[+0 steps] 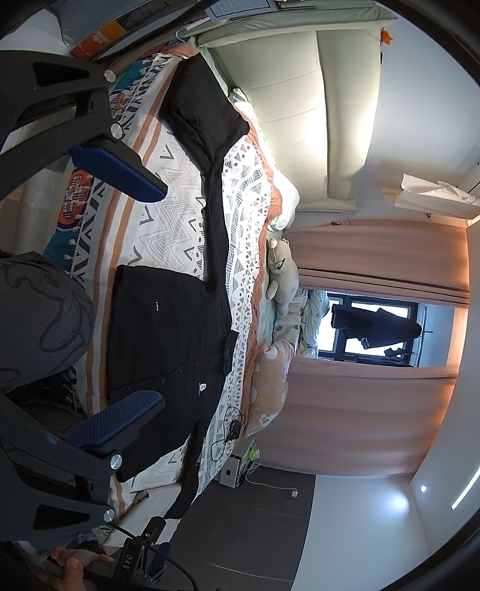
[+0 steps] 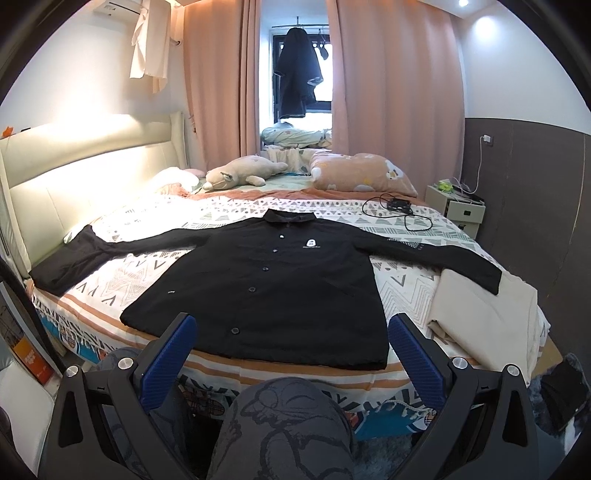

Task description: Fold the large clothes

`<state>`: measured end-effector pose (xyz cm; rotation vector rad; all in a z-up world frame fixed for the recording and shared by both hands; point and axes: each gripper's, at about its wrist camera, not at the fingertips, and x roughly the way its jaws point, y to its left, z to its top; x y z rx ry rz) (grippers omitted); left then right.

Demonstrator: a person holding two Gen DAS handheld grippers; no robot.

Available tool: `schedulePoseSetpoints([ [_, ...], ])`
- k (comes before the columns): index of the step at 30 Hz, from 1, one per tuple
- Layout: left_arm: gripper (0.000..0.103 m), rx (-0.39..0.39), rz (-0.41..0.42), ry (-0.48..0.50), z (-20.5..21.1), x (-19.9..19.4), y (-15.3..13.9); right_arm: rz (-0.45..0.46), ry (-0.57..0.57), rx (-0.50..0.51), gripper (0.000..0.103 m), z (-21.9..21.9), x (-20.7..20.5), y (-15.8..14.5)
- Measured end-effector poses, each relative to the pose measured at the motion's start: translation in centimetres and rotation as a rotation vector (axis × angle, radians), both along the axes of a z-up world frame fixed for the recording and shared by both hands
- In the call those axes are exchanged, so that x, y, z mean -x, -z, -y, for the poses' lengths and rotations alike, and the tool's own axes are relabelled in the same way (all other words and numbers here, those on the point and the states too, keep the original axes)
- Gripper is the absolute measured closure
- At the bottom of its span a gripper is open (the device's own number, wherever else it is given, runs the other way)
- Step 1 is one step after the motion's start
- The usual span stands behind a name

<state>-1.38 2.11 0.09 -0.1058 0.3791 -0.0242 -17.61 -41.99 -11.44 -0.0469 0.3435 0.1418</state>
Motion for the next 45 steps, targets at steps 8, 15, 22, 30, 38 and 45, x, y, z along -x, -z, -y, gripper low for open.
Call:
schedulePoseSetpoints([
  [8,0.0,0.009,0.005,0.005,-0.1,0.2,-0.1,0.001,0.016,-0.011,0.0,-0.1,0.3,0.3],
  [15,0.0,-0.016,0.03,0.005,0.4,0.9,-0.4,0.0,0.022,-0.017,0.0,0.2,0.3,0.4],
  [22,0.0,-0.011,0.033,0.015,0.4,1.2,-0.1,-0.008,0.027,-0.029,0.0,0.4,0.2,0.6],
  [30,0.0,0.001,0.03,0.013,0.0,1.2,0.2,-0.016,0.025,-0.056,0.0,1.0,-0.1,0.5],
  [38,0.0,0.004,0.022,-0.009,-0.8,0.5,0.4,-0.04,0.023,-0.044,0.0,1.1,-0.9,1.0],
  [45,0.0,0.008,0.006,-0.019,-1.3,-1.7,0.2,-0.064,0.011,-0.072,0.0,1.5,-2.5,0.3],
])
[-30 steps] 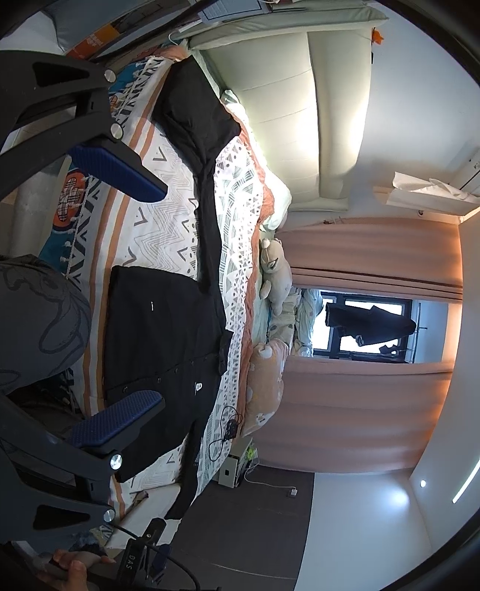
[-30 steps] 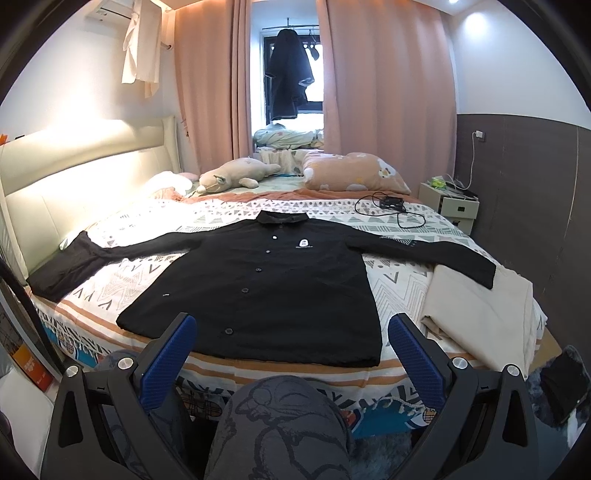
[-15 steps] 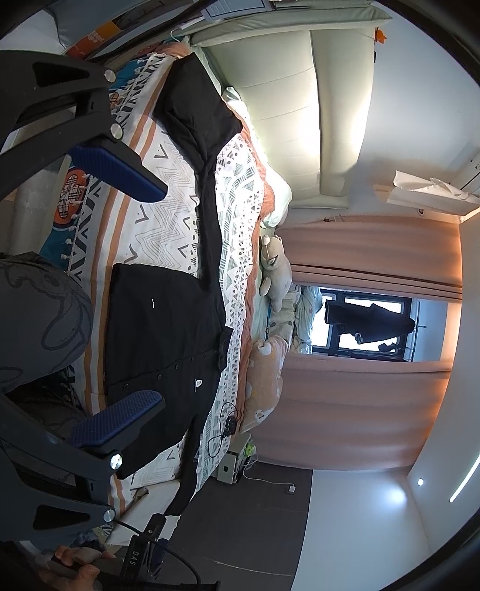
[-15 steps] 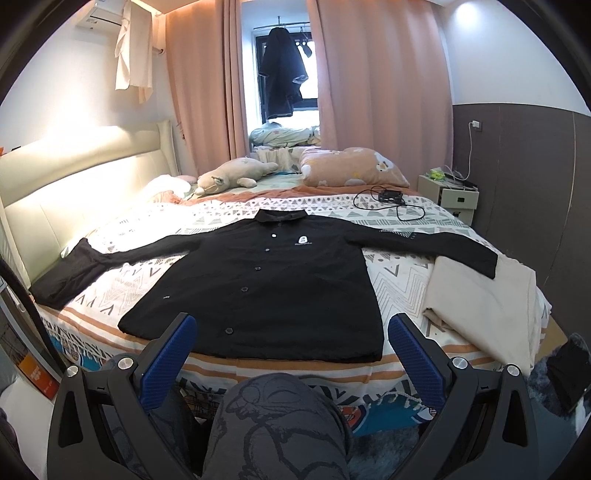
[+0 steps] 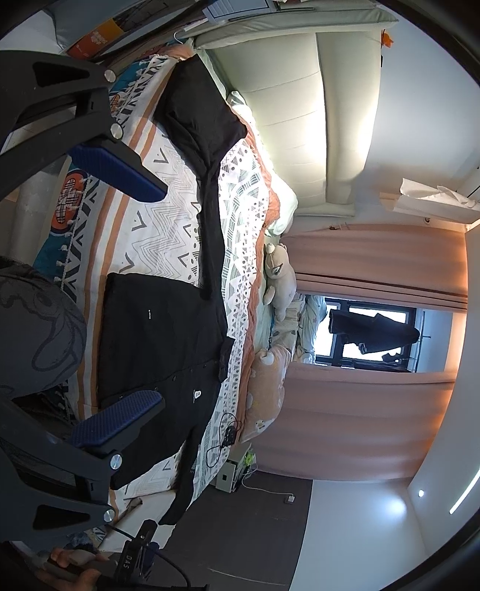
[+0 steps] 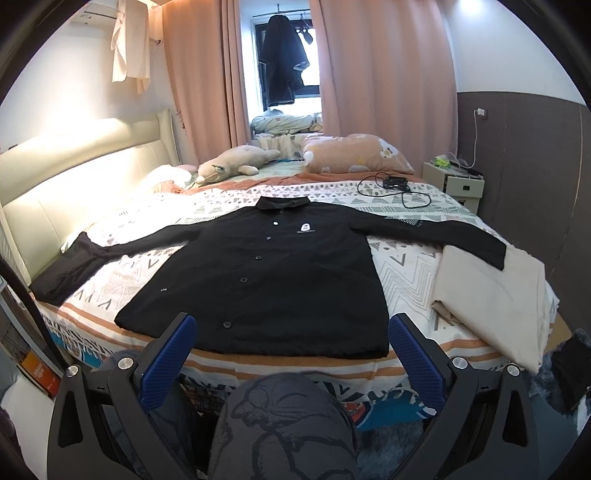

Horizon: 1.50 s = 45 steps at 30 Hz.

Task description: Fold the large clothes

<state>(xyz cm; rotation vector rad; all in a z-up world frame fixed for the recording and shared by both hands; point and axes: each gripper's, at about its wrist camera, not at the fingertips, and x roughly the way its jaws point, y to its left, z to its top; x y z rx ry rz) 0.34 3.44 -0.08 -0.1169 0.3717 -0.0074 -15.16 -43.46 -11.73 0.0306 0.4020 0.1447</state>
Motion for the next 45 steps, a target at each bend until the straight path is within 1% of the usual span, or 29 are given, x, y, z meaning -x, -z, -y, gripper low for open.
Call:
schedulePoseSetpoints([
  [8,0.0,-0.001,-0.022,0.0,-0.4,-4.8,-0.3,-0.012,0.003,-0.031,0.0,0.4,-4.2,-1.2],
  [12,0.0,0.018,-0.05,0.011,-1.1,-8.0,-0.1,-0.023,0.0,-0.032,0.0,-0.1,-6.8,-1.7],
  [15,0.0,0.032,-0.062,-0.005,-1.9,-10.3,0.2,-0.034,-0.014,-0.038,0.0,-0.5,-8.9,-2.2],
  [19,0.0,0.061,-0.103,-0.023,-3.2,-13.7,1.0,-0.045,0.001,-0.022,0.0,-1.1,-12.2,-2.9],
  [22,0.0,0.064,-0.131,-0.043,-4.0,-16.1,1.8,-0.055,-0.005,-0.033,0.0,-1.7,-14.7,-3.3],
  [30,0.0,0.103,-0.203,-0.097,-6.3,-22.2,3.8,-0.077,-0.038,-0.04,0.0,-3.2,-21.5,-3.7],
  [34,0.0,0.144,-0.233,-0.129,-8.3,-25.2,5.0,-0.097,-0.066,-0.057,0.0,-4.0,-25.4,-3.7],
  [37,0.0,0.187,-0.228,-0.134,-10.2,-27.1,5.6,-0.121,-0.083,-0.072,0.0,-4.8,-28.7,-3.6],
  [40,0.0,0.224,-0.227,-0.161,-12.2,-28.8,6.1,-0.145,-0.09,-0.073,0.0,-6.0,-32.1,-3.7],
  [45,0.008,0.292,-0.225,-0.233,-16.3,-31.0,6.5,-0.168,-0.131,-0.101,0.0,-8.3,-37.2,-3.7],
])
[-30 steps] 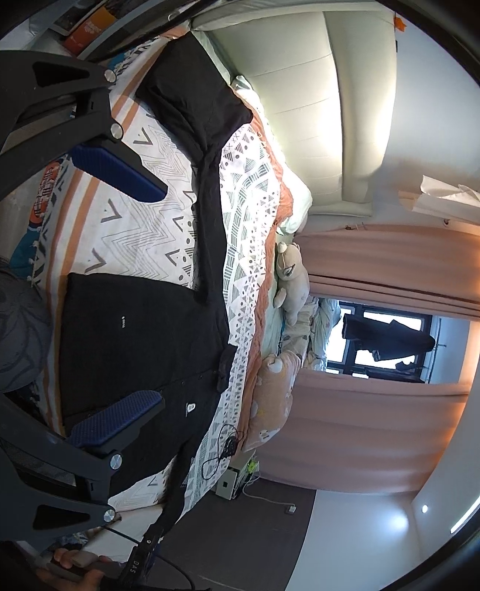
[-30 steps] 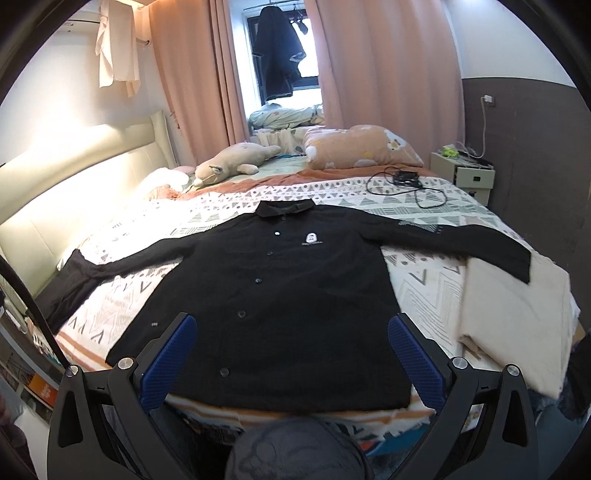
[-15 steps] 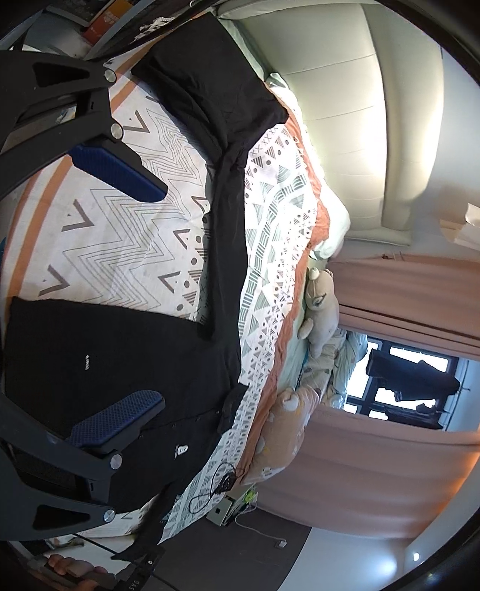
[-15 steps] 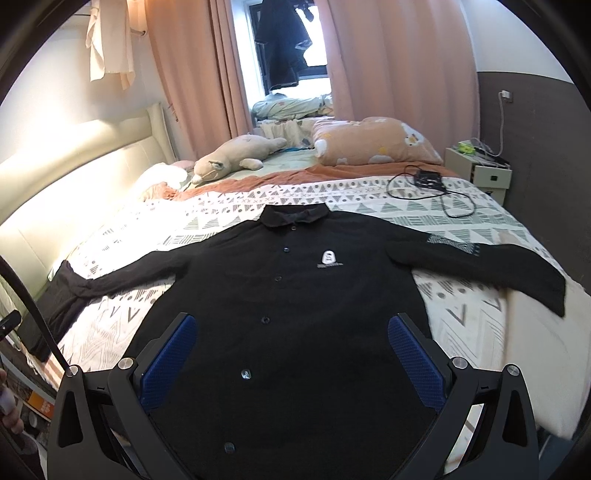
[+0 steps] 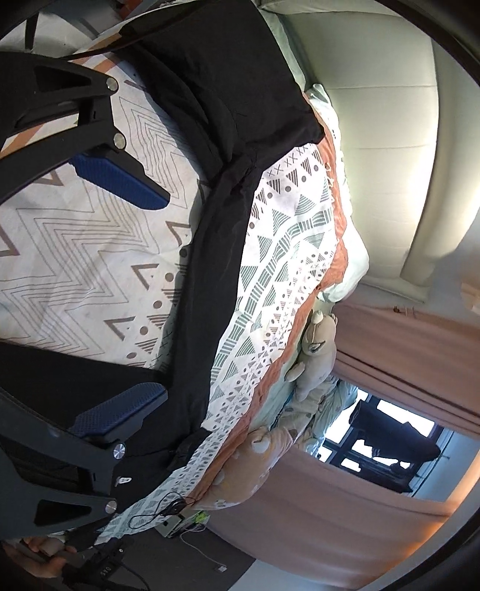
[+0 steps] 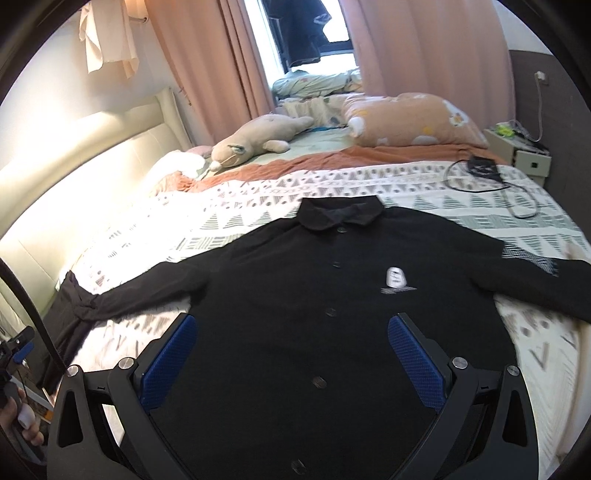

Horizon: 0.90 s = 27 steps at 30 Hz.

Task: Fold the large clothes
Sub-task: 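Lower the left tool onto the black shirt's sleeve and close on it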

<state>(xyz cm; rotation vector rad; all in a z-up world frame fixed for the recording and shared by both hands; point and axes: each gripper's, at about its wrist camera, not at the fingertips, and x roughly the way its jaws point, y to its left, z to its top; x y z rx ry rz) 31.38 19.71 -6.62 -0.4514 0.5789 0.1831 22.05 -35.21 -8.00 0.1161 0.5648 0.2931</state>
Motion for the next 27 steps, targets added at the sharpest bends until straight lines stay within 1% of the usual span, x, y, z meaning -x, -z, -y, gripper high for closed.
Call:
schedulePoseSetpoints([
  [2,0.012,0.027,0.002,-0.032,-1.8,-0.8,0.2,-0.01,-0.013,-0.013,0.0,-0.7,-1.8,0.1],
  [7,0.013,0.073,-0.011,-0.092,-4.8,-2.9,1.4,-0.035,-0.044,-0.02,0.0,-2.1,-6.0,0.4],
  [9,0.018,0.101,-0.026,-0.111,-5.9,-4.1,2.2,-0.045,-0.053,-0.024,0.0,-2.9,-7.7,0.4],
  [10,0.024,0.12,-0.038,-0.121,-6.4,-4.7,2.7,-0.051,-0.059,-0.03,0.0,-3.2,-8.4,0.4],
  [13,0.027,0.175,-0.071,-0.141,-7.7,-6.7,4.3,-0.068,-0.087,-0.042,0.0,-4.2,-10.8,0.5],
  [15,0.028,0.187,-0.093,-0.156,-8.3,-8.2,5.4,-0.081,-0.123,-0.06,0.0,-4.8,-12.3,0.8],
  [16,0.028,0.186,-0.106,-0.161,-8.5,-9.0,6.0,-0.091,-0.136,-0.062,0.001,-5.2,-13.1,1.1],
  [17,0.028,0.186,-0.121,-0.163,-8.7,-9.8,6.7,-0.101,-0.146,-0.058,0.005,-5.4,-13.9,1.3],
  [18,0.028,0.189,-0.134,-0.167,-9.0,-10.5,7.3,-0.108,-0.153,-0.054,0.013,-5.6,-14.6,1.6],
  [19,0.028,0.191,-0.149,-0.177,-9.4,-11.3,8.0,-0.12,-0.161,-0.052,0.015,-5.8,-15.4,1.9],
  [22,0.029,0.203,-0.187,-0.211,-10.5,-13.1,10.1,-0.152,-0.164,-0.045,0.018,-6.4,-17.9,2.7],
  [23,0.033,0.2,-0.204,-0.221,-10.7,-13.7,10.8,-0.157,-0.163,-0.034,0.018,-6.7,-18.7,3.0],
  [24,0.034,0.205,-0.216,-0.225,-11.0,-14.3,11.4,-0.166,-0.162,-0.028,0.019,-7.2,-19.2,3.2],
  [27,0.041,0.263,-0.251,-0.255,-11.6,-15.5,13.6,-0.206,-0.163,-0.031,0.022,-8.1,-21.4,4.1],
])
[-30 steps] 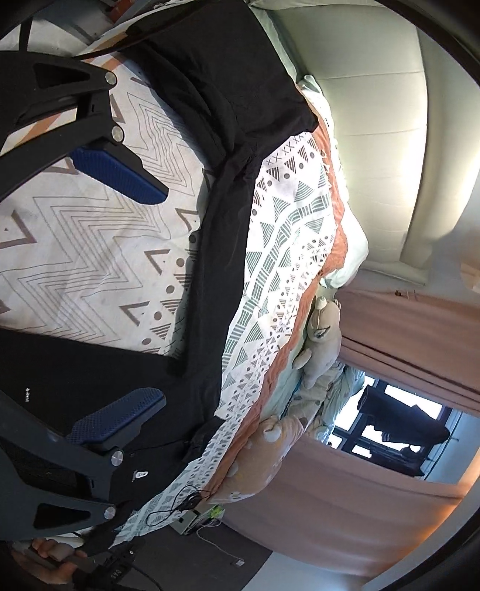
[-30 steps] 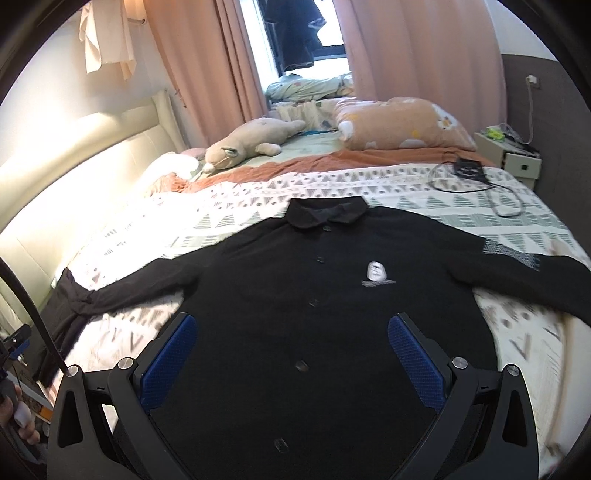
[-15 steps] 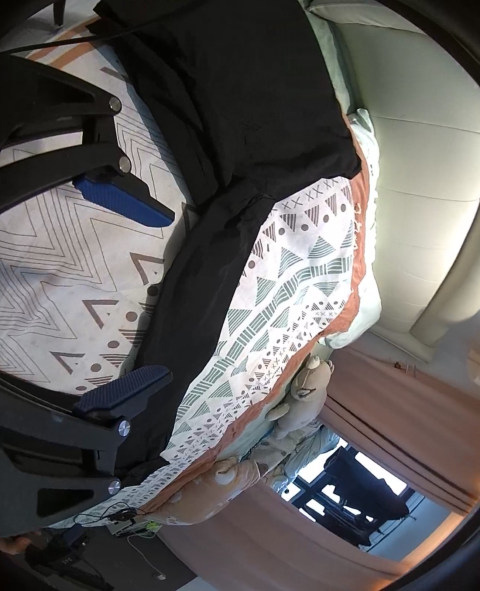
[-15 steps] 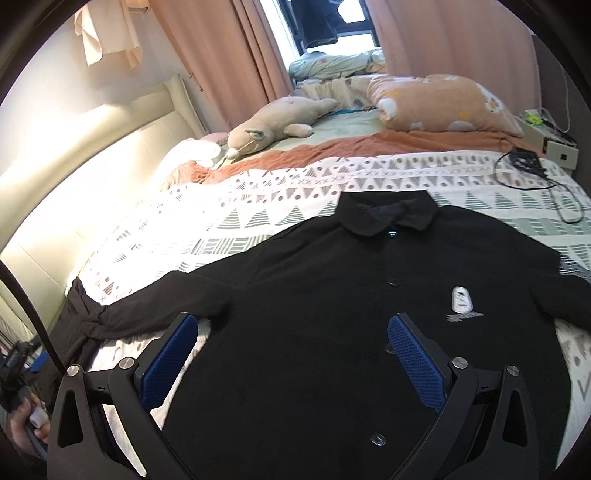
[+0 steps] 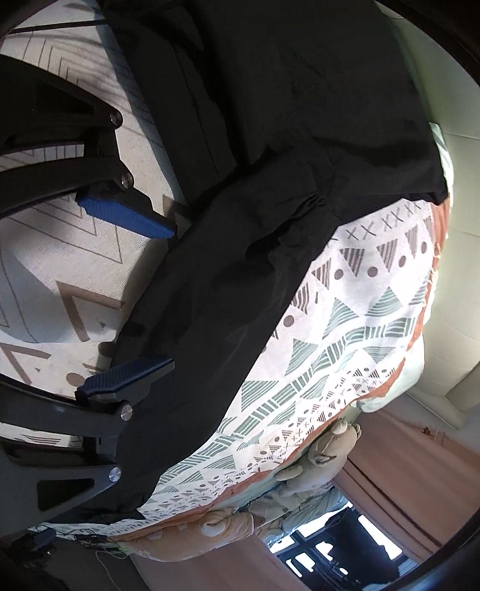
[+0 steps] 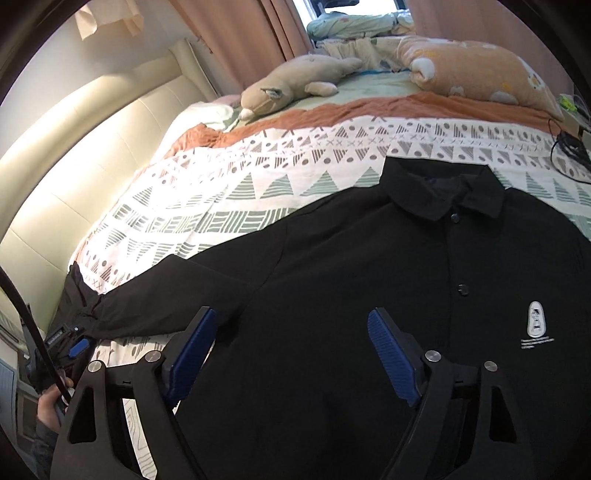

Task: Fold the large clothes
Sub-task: 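Lower the left tool onto the black shirt's sleeve and close on it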

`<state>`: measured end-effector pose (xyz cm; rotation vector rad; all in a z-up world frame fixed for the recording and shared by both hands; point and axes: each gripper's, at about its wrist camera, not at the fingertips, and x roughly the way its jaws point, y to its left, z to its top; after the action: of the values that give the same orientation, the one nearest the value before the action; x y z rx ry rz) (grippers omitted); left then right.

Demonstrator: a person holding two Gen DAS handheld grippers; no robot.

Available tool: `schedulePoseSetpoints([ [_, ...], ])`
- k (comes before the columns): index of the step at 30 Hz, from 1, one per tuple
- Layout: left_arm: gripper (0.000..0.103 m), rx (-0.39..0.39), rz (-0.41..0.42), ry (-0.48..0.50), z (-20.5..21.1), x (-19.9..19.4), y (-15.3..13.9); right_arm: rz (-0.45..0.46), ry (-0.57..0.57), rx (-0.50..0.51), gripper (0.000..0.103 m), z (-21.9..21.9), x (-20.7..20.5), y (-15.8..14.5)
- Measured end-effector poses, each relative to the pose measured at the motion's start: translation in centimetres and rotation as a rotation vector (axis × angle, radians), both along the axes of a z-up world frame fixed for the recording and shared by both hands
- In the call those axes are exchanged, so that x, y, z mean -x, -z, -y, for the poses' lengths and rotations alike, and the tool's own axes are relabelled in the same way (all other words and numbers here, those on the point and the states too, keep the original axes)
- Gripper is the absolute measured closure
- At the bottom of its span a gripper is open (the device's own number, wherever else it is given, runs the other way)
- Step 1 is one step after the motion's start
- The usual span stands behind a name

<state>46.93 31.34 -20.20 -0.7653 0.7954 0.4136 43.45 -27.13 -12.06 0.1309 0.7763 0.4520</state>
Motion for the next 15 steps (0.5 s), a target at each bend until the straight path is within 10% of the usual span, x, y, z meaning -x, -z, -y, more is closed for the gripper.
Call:
schedulePoseSetpoints([
  [8,0.093,0.011,0.032,0.015,0.5,-2.4,0.1,-0.077,-0.017,0.016,0.023,-4.2,-4.5,2.2],
  [15,0.098,-0.106,0.17,0.038,2.1,-1.7,-6.2,-0.095,0.003,0.23,0.023,-7.3,-7.4,5.1],
])
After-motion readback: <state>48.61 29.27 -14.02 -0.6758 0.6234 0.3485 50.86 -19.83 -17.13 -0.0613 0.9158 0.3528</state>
